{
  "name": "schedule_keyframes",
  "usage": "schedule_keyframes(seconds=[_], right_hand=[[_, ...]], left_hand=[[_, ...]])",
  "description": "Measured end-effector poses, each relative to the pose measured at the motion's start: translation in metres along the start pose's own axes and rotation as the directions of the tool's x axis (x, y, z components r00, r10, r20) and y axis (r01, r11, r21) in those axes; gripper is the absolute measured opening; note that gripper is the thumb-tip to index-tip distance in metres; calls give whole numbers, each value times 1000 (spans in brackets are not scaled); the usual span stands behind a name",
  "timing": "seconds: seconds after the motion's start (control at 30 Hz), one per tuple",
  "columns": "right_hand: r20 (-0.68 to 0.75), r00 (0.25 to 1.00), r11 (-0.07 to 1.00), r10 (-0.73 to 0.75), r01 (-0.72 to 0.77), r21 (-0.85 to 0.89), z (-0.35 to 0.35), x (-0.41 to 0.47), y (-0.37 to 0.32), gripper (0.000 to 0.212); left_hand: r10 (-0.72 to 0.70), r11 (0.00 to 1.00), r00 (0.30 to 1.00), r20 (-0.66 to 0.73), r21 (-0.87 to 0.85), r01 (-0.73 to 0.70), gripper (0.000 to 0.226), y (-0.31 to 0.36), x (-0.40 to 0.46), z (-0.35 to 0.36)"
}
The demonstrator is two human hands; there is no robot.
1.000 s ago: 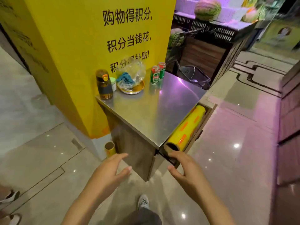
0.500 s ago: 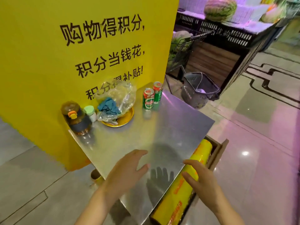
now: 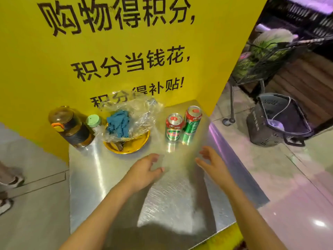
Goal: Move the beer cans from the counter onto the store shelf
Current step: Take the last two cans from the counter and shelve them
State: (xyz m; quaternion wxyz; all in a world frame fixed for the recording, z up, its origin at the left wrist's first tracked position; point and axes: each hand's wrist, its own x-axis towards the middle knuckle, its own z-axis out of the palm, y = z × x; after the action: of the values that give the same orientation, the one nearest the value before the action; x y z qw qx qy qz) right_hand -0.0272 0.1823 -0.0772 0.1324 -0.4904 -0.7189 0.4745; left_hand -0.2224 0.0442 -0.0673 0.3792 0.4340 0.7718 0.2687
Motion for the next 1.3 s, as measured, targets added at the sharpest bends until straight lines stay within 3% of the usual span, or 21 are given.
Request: schedule_keyframes(seconds=[0.23,0.37,0.47,0.7,0.93,1.13,1.3], right_hand=[[48,998,981,41,-49,188,-13,102,0,83],[86,996,965,-9,-13,260,-12,147,3,95],[86,995,962,-51,26,271,-6,165,10,90],[27,993,950,-114,101,294,4,183,18,77],[-45,992,961,-118,126,247,-1,163,12,65],[-26,991,945,-135,136,299,0,108,3,64],[83,983,928,-166,127,350,20,40,-26,63]], left_hand=[[-124,985,986,-113,-134,108,81,41,72,4],[-146,962,966,-212,-257,89,82,57,105,4],[-148,966,947,-284,-249,77,94,58,126,8],[-104,969,930,-353,-248,14,65,56,143,18],[-119,971,913,-390,-237,25,63,51,130,16],[-174,919,904,-390,-394,7,68,34,76,3],[-209,868,879,-428,-495,-35,64,10,-13,-18]])
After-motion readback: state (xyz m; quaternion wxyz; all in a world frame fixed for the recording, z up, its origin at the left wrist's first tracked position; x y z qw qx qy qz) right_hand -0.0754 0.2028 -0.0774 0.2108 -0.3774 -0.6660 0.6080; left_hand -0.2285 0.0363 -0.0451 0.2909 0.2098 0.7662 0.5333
